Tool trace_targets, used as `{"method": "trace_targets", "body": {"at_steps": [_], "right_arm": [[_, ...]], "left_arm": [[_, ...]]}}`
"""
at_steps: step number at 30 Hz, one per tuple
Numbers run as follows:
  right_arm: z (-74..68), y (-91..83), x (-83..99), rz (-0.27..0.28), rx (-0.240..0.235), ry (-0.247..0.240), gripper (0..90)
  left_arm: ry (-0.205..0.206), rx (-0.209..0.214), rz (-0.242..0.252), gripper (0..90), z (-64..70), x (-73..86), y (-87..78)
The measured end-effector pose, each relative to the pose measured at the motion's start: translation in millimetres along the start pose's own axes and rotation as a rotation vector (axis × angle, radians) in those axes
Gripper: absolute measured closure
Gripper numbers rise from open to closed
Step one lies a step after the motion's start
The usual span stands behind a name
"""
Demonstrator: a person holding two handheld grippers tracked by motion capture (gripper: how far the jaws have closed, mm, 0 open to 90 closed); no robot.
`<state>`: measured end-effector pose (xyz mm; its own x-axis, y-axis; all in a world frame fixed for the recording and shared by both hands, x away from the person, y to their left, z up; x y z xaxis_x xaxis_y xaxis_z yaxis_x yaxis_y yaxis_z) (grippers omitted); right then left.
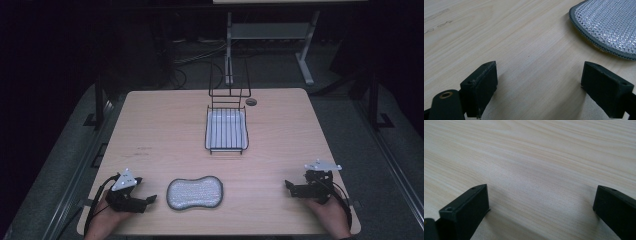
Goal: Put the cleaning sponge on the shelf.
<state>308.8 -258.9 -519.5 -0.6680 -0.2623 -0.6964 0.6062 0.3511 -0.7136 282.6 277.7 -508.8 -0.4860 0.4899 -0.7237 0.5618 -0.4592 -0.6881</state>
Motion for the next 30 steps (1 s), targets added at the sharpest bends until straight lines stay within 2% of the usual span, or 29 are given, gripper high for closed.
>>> {"method": "trace_targets", "body": {"at_steps": [6,11,13,15,16,17,18,19,20,22,23,26,30], "right_arm": [[0.0,0.0,0.0,0.0,0.0,0.0,0.0],[0.1,0.0,0.0,0.0,0.0,-0.001,0.0],[0.1,0.0,0.0,0.0,0.0,-0.001,0.0],[0.0,0.0,0.0,0.0,0.0,0.001,0.0],[0.0,0.0,0.0,0.0,0.0,0.001,0.0],[0.0,0.0,0.0,0.0,0.0,0.0,0.0],[0.0,0.0,-0.1,0.0,0.0,0.0,0.0],[0.0,0.0,-0.1,0.0,0.0,0.0,0.0],[0.0,0.0,0.0,0.0,0.0,0.001,0.0],[0.0,0.0,0.0,0.0,0.0,0.0,0.0],[0.0,0.0,0.0,0.0,0.0,0.0,0.0],[-0.1,0.0,0.0,0.0,0.0,0.0,0.0],[0.0,0.0,0.0,0.0,0.0,0.0,0.0]], "left_arm": [[0.0,0.0,0.0,13.2,-0.1,0.1,-0.2],[0.008,0.007,-0.014,18.0,-0.9,-2.1,-2.4],[-0.001,0.021,-0.008,26.7,1.0,-6.4,-6.2],[0.001,0.035,-0.008,40.4,1.6,-8.7,-8.9],[-0.006,0.043,-0.001,40.4,2.6,-11.0,-11.2],[-0.009,0.05,0.001,52.8,3.0,-12.6,-12.9],[-0.012,0.071,0.005,60.4,5.0,-16.8,-16.2],[-0.012,0.071,0.005,68.0,5.0,-16.8,-16.2],[-0.012,0.085,0.004,68.0,6.3,-19.1,-17.8],[-0.016,0.106,0.008,83.2,8.7,-24.2,-19.8],[-0.017,0.117,0.007,87.2,10.2,-26.6,-20.2],[0.004,0.153,-0.007,90.0,18.0,-35.1,-18.5],[0.015,0.173,0.001,89.9,24.2,-44.5,-15.7]]}}
Point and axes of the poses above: each handheld gripper's, and its own axes: y roughly forward along the jaws, x roughly out of its underside, z roughly to its right, the point moved 5 cm from there along y, roughly forward along the jaws, and after that the axes turned 4 degrees about -x, right-handed, at the moved point
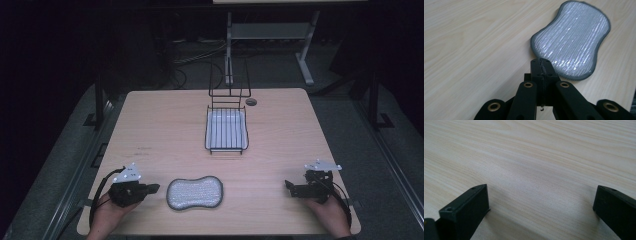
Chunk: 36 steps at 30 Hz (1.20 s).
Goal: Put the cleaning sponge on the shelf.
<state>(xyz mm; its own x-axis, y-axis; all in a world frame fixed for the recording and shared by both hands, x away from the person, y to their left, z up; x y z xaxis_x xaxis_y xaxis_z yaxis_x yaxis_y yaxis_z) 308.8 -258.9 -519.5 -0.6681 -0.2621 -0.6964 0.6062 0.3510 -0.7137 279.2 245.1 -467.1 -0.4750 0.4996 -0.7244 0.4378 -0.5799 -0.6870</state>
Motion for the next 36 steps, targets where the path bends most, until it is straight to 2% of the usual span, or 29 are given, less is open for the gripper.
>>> {"method": "trace_targets", "body": {"at_steps": [7,16,26,36], "right_arm": [[0.0,0.0,0.0,0.0,0.0,0.0,0.0],[0.0,0.0,0.0,0.0,0.0,0.0,0.0],[0.0,0.0,0.0,0.0,0.0,0.0,0.0],[0.0,0.0,0.0,0.0,0.0,0.0,0.0]], "left_arm": [[0.022,0.049,0.015,90.0,9.6,-21.2,12.6],[0.034,0.102,0.041,90.0,22.3,-40.6,26.2],[0.098,0.154,0.025,89.9,42.3,-60.4,47.4],[0.142,0.181,0.012,89.9,56.0,-72.7,63.7]]}}
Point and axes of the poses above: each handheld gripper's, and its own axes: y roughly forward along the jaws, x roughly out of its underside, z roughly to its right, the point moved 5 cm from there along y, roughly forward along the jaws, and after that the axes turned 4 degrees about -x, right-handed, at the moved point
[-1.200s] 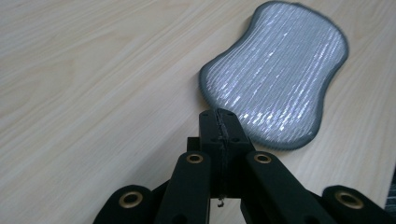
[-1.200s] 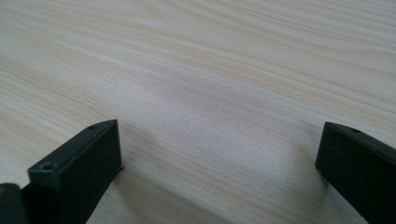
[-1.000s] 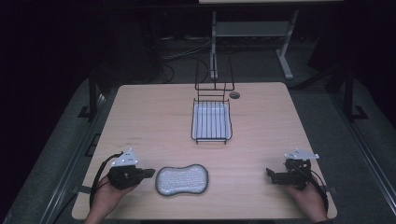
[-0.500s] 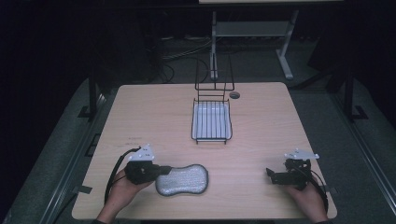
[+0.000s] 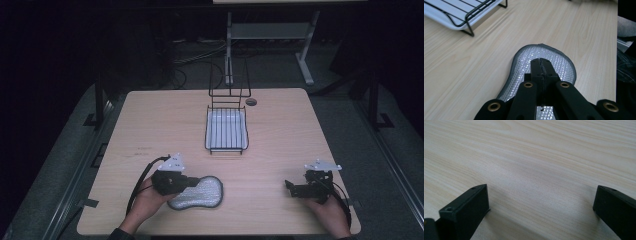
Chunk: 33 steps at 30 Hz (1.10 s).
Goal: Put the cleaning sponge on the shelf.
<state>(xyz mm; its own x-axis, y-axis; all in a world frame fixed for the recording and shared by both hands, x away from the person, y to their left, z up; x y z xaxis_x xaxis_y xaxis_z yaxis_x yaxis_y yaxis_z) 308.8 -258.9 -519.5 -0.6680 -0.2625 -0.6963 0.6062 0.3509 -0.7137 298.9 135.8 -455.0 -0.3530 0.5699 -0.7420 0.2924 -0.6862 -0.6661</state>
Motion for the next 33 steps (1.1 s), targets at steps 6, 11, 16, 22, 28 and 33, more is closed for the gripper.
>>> {"method": "trace_targets", "body": {"at_steps": [6,11,16,22,28,33], "right_arm": [[0.0,0.0,0.0,0.0,0.0,0.0,0.0],[0.0,0.0,0.0,0.0,0.0,0.0,0.0],[0.0,0.0,0.0,0.0,0.0,0.0,0.0],[0.0,0.0,0.0,0.0,0.0,0.0,0.0],[0.0,0.0,0.0,0.001,0.0,0.0,0.0],[0.0,0.0,0.0,0.0,0.0,0.0,0.0]], "left_arm": [[0.023,0.017,-0.024,90.0,5.0,-3.9,12.5],[0.029,0.029,-0.042,89.9,8.9,-4.5,23.0],[0.037,0.04,-0.059,90.0,12.7,-4.1,32.0],[0.05,0.038,-0.09,90.0,14.8,-1.0,40.8],[0.043,0.035,-0.097,90.0,13.6,0.3,42.7],[0.04,0.027,-0.1,90.0,11.3,0.7,42.4]]}}
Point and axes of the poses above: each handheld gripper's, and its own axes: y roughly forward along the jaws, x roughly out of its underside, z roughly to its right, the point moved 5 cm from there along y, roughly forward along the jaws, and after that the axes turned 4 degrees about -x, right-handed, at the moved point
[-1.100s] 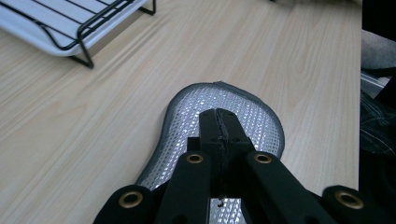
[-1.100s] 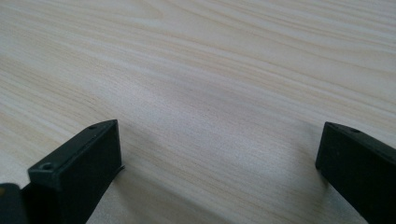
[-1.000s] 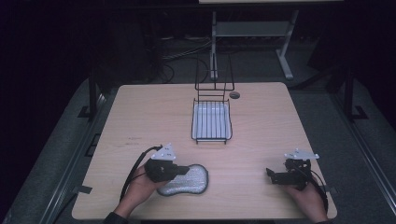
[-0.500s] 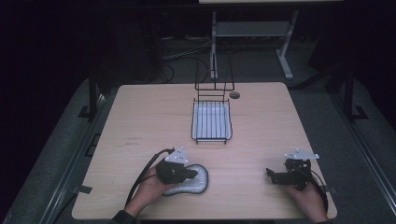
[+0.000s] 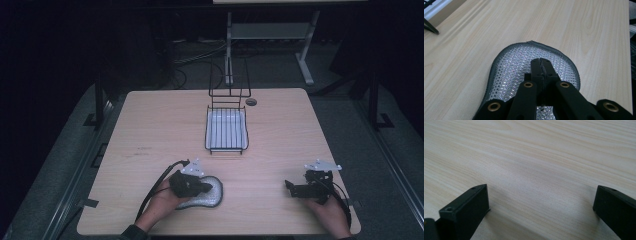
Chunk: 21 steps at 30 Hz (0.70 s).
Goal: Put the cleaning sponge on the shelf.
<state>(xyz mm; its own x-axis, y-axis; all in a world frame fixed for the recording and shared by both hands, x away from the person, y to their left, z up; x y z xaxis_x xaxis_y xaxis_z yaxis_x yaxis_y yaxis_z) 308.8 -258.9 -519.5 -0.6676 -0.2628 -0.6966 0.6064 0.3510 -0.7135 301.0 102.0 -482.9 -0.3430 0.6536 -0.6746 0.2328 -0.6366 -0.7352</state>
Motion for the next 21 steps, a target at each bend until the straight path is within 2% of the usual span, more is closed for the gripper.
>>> {"method": "trace_targets", "body": {"at_steps": [15,21], "right_arm": [[0.0,0.0,0.0,0.0,0.0,0.0,0.0],[0.0,0.0,0.0,0.0,0.0,0.0,0.0]], "left_arm": [[-0.026,-0.038,-0.008,90.0,-14.8,5.1,-6.0],[-0.05,-0.065,-0.007,90.0,-25.1,10.2,-11.7]]}}
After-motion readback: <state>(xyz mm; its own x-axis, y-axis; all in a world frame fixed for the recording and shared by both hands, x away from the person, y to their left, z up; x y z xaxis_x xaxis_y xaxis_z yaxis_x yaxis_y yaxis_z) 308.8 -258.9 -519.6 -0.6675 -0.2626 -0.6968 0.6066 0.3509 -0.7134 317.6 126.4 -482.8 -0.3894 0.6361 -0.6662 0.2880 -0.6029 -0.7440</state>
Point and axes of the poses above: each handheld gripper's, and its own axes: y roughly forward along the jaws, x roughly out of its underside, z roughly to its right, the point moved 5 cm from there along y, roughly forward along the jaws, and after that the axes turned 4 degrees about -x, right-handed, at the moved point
